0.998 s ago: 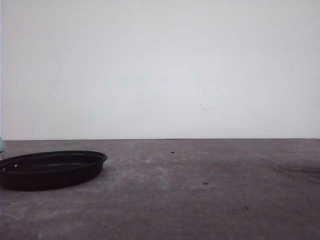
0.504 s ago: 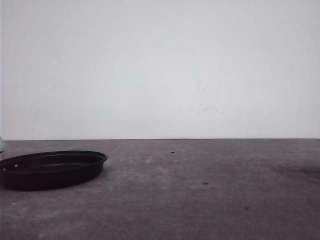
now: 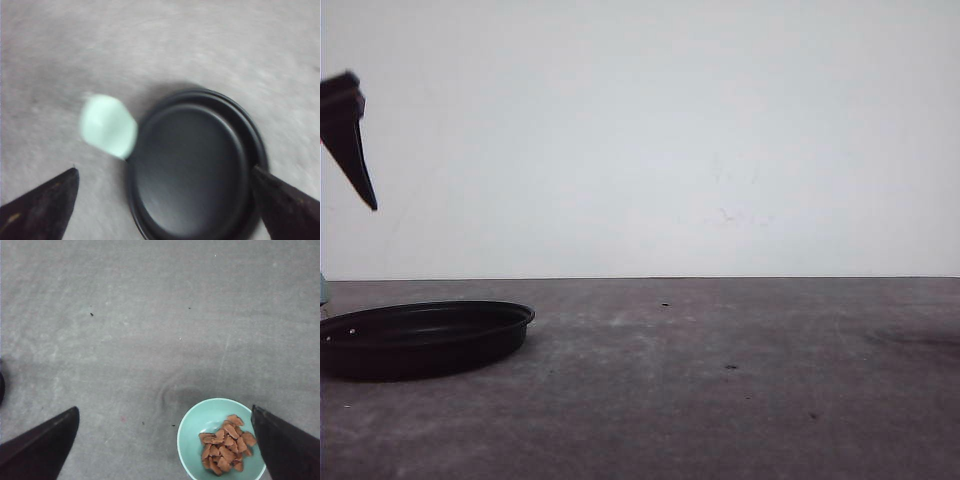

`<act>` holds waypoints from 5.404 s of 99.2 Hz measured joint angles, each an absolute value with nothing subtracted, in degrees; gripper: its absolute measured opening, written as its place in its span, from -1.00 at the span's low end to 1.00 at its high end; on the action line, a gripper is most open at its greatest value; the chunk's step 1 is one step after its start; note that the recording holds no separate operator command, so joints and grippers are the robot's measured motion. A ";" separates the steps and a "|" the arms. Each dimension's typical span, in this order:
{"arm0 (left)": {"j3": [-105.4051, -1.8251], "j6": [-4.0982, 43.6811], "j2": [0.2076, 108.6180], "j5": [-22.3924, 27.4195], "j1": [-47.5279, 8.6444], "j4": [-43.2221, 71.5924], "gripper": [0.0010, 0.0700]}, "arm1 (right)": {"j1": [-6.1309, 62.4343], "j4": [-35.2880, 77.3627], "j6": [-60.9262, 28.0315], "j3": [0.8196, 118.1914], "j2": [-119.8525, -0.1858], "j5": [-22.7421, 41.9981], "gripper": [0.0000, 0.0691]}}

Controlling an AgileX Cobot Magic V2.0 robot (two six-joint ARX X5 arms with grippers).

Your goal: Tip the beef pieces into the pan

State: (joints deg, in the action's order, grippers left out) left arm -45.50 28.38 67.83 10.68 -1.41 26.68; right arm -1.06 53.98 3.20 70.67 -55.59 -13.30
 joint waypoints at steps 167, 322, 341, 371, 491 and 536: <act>-45.56 31.42 73.08 18.59 1.32 15.99 -0.86 | -9.87 55.92 6.55 67.72 -64.03 -4.82 0.98; -45.56 29.39 61.21 24.01 -6.76 19.49 -0.86 | -15.09 46.81 7.62 55.66 -90.61 -5.17 -0.36; -45.56 29.39 61.21 23.97 -6.79 19.51 -0.86 | -15.27 44.42 7.55 56.23 -90.30 -10.26 -0.90; -45.56 29.41 61.21 23.94 -7.18 19.51 -0.86 | -13.39 41.98 9.32 55.99 -89.89 -19.44 -0.95; -45.56 37.76 64.12 19.27 -24.88 22.26 -0.86 | 41.52 23.38 27.14 61.14 -70.32 1.85 -0.95; -45.56 38.59 64.12 19.25 -24.88 22.11 -0.86 | 54.19 17.69 13.41 61.14 -75.96 36.64 -0.95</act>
State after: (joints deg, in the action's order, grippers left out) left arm -45.56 38.59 64.12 19.25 -24.88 22.11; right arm 54.19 17.69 13.41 61.14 -75.96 36.64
